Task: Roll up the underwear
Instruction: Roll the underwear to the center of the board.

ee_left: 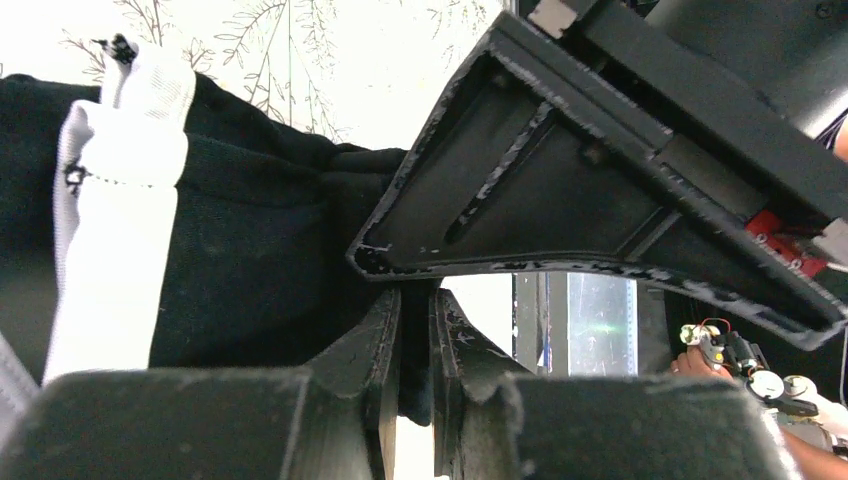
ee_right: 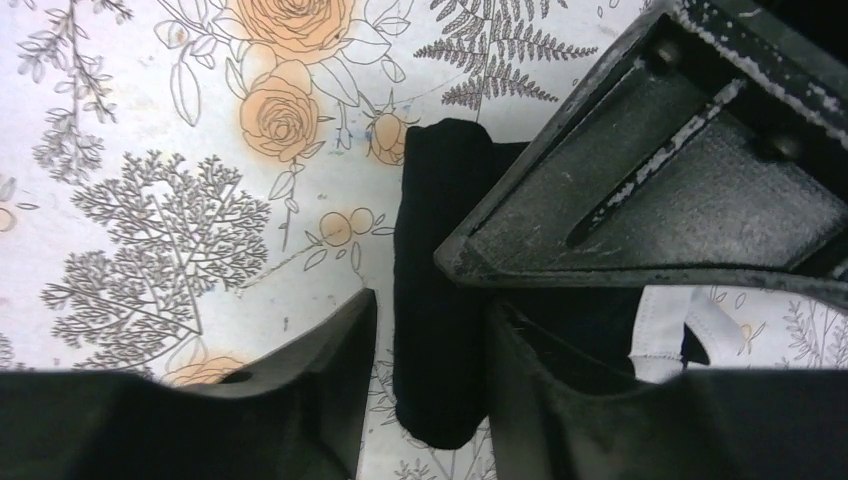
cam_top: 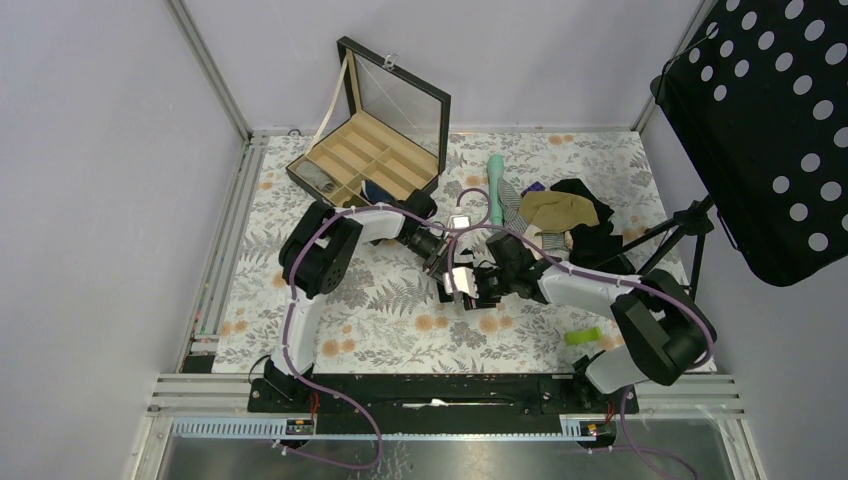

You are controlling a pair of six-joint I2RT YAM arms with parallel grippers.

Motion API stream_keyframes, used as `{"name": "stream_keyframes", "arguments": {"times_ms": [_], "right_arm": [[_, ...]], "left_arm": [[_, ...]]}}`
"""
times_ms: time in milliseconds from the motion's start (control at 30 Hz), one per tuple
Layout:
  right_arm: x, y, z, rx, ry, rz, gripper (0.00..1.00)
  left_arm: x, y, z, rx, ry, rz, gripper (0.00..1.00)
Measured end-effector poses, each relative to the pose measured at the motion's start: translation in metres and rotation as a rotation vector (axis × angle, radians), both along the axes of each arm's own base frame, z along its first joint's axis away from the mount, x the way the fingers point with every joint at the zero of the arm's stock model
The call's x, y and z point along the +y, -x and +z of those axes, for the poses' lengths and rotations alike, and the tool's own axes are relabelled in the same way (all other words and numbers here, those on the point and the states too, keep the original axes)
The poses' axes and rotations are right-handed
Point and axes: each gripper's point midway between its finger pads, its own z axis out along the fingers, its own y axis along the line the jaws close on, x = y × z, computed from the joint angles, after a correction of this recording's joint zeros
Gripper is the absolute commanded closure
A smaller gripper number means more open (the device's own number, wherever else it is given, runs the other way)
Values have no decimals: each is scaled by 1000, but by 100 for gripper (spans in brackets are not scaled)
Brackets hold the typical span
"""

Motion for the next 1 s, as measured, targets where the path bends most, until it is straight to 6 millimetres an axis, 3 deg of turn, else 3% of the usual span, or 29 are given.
{"name": "stream_keyframes", "arguments": {"times_ms": [33, 167, 233, 367, 533, 633, 767, 900, 1000], "right_arm": [[0, -1, -3, 6, 12, 1, 67], [4, -8, -3, 36, 45, 0, 83], [5, -10, -2, 64, 63, -4, 88], [11, -19, 3, 141, 92, -23, 91], [3, -17, 2, 291, 111, -58, 91], [-1, -19, 1, 388, 123, -89, 91], [0, -32, -1, 518, 141, -142, 91], [-9, -44, -10, 671, 143, -238, 90], [-16, -47, -16, 791, 135, -300, 89]], "left_arm": [[0, 0, 0, 0, 0, 0, 100], [2, -2, -1, 3, -13, 9, 74], [4, -6, -2, 1, -24, 22, 65], [18, -28, 2, -53, -65, 93, 58], [62, -77, 37, -258, -93, 288, 54], [91, -92, 65, -404, -107, 403, 53], [103, -82, 88, -555, -115, 471, 51], [105, -64, 89, -733, -143, 472, 49], [90, -45, 86, -886, -131, 368, 48]]}}
